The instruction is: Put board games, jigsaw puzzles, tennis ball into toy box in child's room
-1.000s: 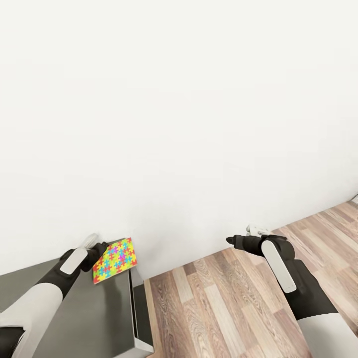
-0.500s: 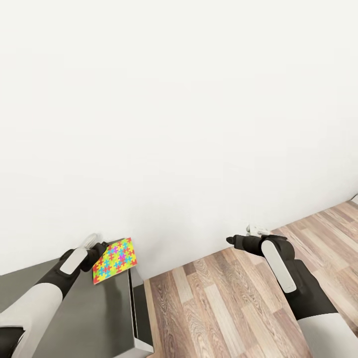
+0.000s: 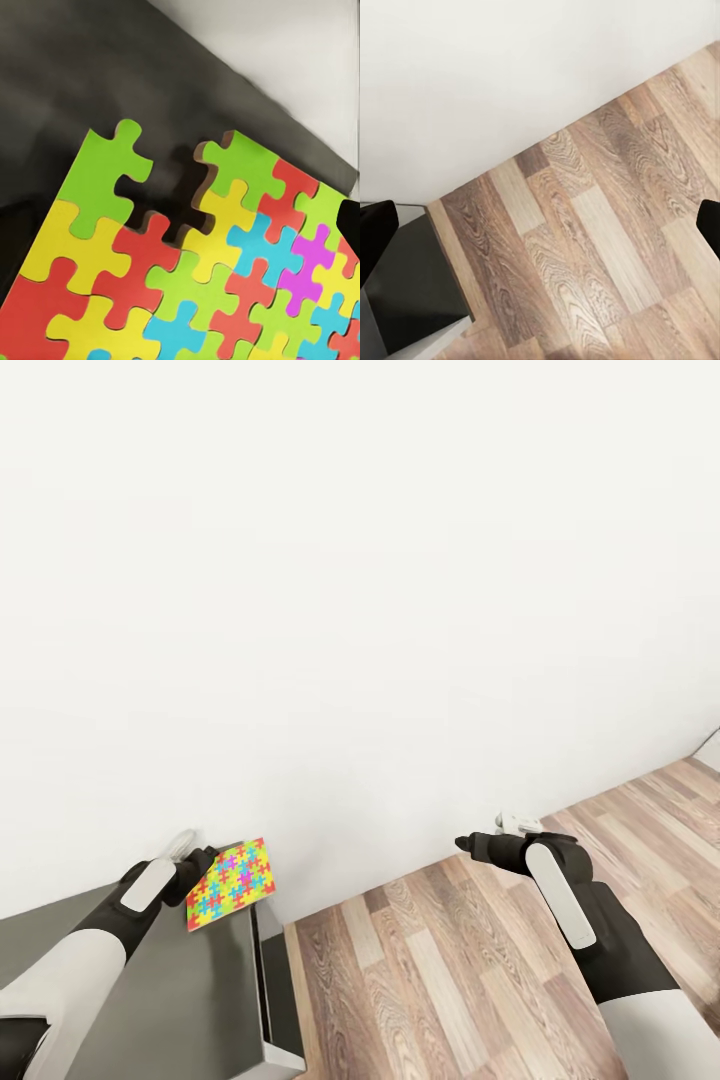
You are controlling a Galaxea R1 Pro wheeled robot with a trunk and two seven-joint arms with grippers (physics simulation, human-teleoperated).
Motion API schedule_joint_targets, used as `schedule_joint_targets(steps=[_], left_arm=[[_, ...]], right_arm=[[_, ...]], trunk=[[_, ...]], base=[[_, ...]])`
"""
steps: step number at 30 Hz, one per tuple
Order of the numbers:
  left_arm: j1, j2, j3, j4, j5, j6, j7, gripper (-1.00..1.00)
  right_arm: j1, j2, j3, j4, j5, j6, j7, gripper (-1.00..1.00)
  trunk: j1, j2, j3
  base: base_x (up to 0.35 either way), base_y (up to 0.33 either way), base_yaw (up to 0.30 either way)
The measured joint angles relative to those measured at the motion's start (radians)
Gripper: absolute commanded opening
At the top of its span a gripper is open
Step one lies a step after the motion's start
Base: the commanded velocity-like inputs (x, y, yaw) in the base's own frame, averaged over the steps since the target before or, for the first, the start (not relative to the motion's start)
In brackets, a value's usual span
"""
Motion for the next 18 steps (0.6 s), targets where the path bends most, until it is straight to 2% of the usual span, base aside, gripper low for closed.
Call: schedule_joint_targets(steps=[18], left_arm=[[0.0, 0.002, 0.0, 0.0, -0.003, 0.0, 0.0, 1.0]], right_arm=[[0.009, -0.001, 0.0, 0.01, -0.001, 0.001, 0.005, 1.0]], trunk=[[0.0, 0.0, 0.0]], base=[[0.0, 0.0, -0.014]])
